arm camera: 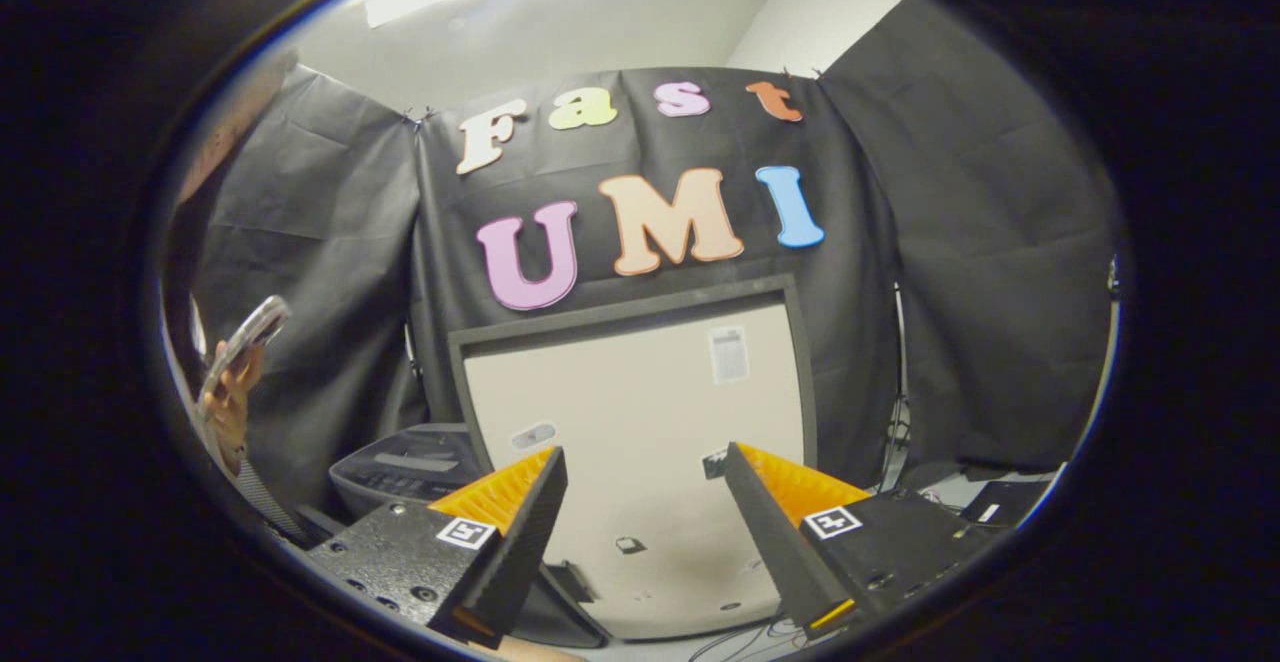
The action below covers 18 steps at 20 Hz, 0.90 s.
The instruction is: Put the clothes into the washing machine and then close the washing machine lid.
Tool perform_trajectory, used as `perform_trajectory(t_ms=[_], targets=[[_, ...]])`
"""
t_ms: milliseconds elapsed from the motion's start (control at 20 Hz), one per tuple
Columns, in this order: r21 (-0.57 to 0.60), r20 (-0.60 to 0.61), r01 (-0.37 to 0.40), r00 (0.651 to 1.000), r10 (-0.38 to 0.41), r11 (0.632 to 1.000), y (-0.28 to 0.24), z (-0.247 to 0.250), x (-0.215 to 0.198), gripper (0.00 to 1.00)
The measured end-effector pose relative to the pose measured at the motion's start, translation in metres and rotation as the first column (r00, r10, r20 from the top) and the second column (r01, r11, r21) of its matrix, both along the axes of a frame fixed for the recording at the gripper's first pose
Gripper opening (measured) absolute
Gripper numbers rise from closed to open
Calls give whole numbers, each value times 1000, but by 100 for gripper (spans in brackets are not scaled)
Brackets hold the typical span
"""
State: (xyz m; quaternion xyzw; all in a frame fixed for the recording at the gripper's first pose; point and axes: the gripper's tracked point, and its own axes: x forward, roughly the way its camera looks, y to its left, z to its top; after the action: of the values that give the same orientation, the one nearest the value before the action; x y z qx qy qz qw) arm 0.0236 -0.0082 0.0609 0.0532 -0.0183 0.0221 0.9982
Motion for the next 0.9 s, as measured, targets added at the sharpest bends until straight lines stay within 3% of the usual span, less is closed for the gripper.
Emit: perform_trajectory(t_ms=[400,900], targets=[[33,-60,-73,995,74,997,18,-51,-21,96],[-44,-122,-120,986,114,992,34,-74,-42,97]])
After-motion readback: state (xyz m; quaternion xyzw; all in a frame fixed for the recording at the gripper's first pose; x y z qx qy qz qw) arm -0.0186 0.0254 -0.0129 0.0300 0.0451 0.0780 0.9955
